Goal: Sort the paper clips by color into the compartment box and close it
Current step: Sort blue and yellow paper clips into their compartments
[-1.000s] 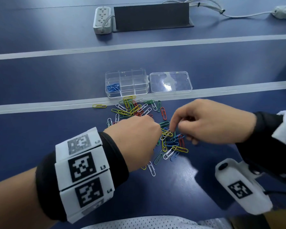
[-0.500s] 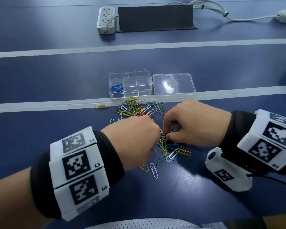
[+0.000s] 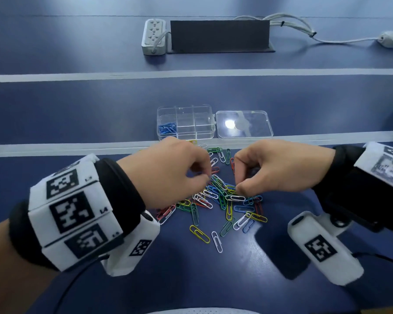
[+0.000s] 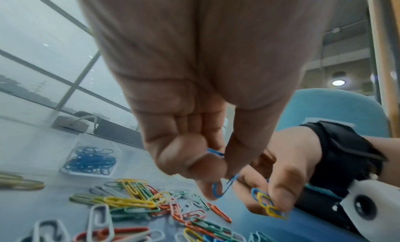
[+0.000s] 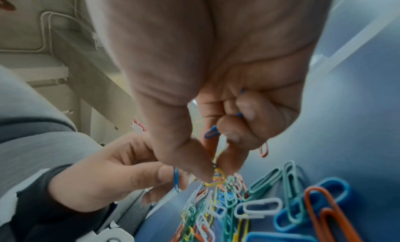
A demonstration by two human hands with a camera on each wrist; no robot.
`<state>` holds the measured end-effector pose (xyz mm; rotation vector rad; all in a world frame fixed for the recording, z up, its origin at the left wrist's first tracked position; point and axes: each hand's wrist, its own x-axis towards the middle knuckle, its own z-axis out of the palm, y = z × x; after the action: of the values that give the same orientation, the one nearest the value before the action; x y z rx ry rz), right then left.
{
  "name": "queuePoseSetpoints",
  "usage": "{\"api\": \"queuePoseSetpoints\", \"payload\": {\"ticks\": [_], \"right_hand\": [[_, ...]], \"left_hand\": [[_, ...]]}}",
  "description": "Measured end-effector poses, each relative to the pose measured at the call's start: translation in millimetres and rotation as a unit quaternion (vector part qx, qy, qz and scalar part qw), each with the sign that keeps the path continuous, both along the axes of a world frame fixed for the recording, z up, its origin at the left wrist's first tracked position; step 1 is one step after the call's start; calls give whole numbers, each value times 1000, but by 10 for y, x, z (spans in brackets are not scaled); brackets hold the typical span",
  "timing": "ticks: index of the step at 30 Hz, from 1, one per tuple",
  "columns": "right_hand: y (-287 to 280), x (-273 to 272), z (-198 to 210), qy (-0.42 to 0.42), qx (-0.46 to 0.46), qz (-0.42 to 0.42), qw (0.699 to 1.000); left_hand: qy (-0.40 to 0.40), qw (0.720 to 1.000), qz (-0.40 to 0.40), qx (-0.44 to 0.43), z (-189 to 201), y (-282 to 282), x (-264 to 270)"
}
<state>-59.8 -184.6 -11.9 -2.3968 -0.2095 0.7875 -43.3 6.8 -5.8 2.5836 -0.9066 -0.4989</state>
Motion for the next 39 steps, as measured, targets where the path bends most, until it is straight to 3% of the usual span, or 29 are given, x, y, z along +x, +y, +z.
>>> {"api": "queuePoseSetpoints", "payload": {"ticks": [8,13,17,21,26,34,39], "right_hand": [[36,112,-55,80,87,3,993],[119,307,32,37,71,-29,996],[296,523,140,21,92,-94,991],[478,781,208,-55,-29,-70,996],[751,945,298,-123,-182,-24,975],[821,1112,297,-51,-195,-6,979],[878,1198,348,-69,-177,-12,982]], "left_hand": [[61,995,73,-40,10,156,154],[92,988,113,-56,24,201,291],[44,988,135,-59,49,142,483],[-31,985,162,-43,31,34,651],[-54,985,159,-29,19,-81,748],[22,978,205,-45,58,-22,775],[35,971,216,-96,93,-16,789]]}}
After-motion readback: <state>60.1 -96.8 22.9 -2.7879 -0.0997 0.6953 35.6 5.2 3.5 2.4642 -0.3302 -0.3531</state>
